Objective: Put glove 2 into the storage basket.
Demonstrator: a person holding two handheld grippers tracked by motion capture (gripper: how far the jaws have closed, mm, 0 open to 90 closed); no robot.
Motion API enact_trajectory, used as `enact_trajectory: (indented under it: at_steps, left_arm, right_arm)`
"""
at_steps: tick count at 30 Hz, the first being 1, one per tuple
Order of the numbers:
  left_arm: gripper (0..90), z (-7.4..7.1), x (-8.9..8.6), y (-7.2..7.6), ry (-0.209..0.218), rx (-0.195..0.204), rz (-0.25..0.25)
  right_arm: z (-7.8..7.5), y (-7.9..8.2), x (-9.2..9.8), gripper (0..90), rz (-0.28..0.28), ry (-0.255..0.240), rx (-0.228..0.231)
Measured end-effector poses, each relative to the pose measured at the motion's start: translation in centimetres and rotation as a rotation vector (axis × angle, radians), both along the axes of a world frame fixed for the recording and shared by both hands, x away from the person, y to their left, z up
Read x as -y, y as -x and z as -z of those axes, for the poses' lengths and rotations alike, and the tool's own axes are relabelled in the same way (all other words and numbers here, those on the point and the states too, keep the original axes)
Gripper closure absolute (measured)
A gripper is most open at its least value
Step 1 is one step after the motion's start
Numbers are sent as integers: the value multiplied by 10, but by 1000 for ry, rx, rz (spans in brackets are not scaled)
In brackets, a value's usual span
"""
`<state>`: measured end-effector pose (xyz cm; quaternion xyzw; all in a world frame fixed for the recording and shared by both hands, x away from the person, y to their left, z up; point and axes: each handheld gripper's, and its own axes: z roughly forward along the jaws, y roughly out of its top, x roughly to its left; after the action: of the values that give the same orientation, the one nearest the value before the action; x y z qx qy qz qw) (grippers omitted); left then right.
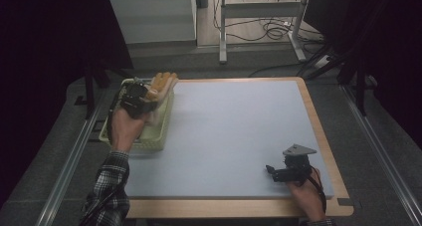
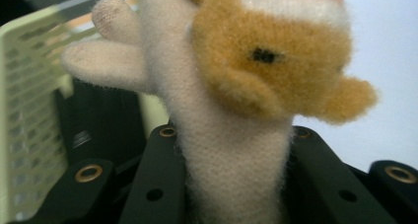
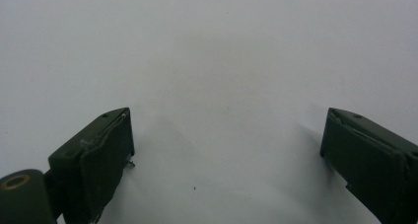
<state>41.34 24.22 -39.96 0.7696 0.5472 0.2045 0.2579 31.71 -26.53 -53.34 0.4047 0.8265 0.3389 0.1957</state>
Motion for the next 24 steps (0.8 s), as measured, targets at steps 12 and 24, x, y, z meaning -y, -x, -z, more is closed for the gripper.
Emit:
enact_trajectory:
  at_steps: [12, 24]
  left_arm:
    - [712, 68, -6, -50, -99, -180, -86]
    - [227, 93, -6, -67, -40, -315, -84]
  right_arm:
    - [0, 0, 0, 58, 0, -1, 0]
    - [0, 0, 0, 59, -2, -2, 0]
